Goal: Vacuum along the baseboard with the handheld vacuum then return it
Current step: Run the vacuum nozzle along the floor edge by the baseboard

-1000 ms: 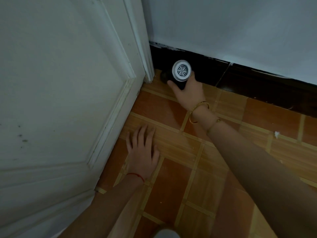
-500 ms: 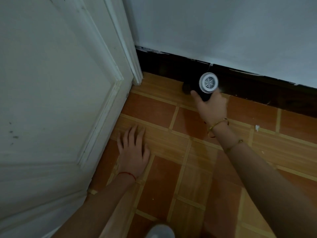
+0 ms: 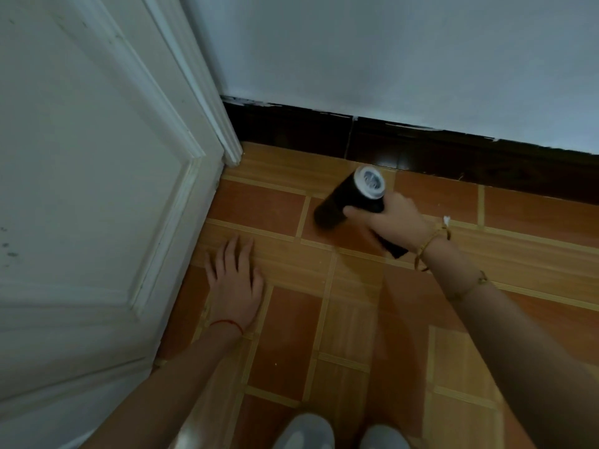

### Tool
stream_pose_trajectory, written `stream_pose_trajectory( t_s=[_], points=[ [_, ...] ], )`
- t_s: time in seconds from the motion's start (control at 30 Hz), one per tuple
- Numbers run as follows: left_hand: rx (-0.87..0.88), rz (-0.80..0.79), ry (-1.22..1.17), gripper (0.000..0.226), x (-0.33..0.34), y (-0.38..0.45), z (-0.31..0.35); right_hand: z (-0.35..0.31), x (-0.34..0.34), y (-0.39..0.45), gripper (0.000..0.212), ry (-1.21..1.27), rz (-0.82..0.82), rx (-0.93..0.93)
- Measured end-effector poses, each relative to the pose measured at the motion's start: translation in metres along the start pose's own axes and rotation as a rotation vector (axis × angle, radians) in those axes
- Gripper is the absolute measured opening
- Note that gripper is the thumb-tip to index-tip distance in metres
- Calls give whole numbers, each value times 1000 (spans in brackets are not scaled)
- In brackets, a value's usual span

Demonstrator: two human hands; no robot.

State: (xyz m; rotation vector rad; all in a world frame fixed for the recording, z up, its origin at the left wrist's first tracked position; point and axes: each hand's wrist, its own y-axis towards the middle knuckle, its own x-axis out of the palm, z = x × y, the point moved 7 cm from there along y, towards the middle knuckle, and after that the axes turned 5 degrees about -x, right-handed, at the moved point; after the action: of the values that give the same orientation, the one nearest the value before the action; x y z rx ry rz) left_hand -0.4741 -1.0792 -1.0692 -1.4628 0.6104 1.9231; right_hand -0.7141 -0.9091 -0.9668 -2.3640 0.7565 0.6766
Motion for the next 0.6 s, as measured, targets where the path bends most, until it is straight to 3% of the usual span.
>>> stream_pose_trajectory(
  t_s=[0.07, 0.23, 0.37, 0.43, 0.53, 0.6],
  points=[
    [-5, 9, -10, 56, -2, 0, 2, -3, 14, -20, 22, 23, -168, 13],
    [-31, 36, -53, 53, -5, 1, 18, 2, 33, -44, 33, 24, -318, 50],
    [107, -18, -54, 52, 1, -1, 49, 2, 27, -58, 53, -130, -112, -59],
    [143, -26, -81, 53, 4, 0, 60, 0, 31, -69, 57, -142, -131, -109],
    [190, -28, -107, 55, 9, 3, 75, 11, 34, -82, 41, -111, -209, -62],
    [216, -32, -112, 56, 12, 4, 86, 26, 21, -86, 32, -86, -78, -16]
  ],
)
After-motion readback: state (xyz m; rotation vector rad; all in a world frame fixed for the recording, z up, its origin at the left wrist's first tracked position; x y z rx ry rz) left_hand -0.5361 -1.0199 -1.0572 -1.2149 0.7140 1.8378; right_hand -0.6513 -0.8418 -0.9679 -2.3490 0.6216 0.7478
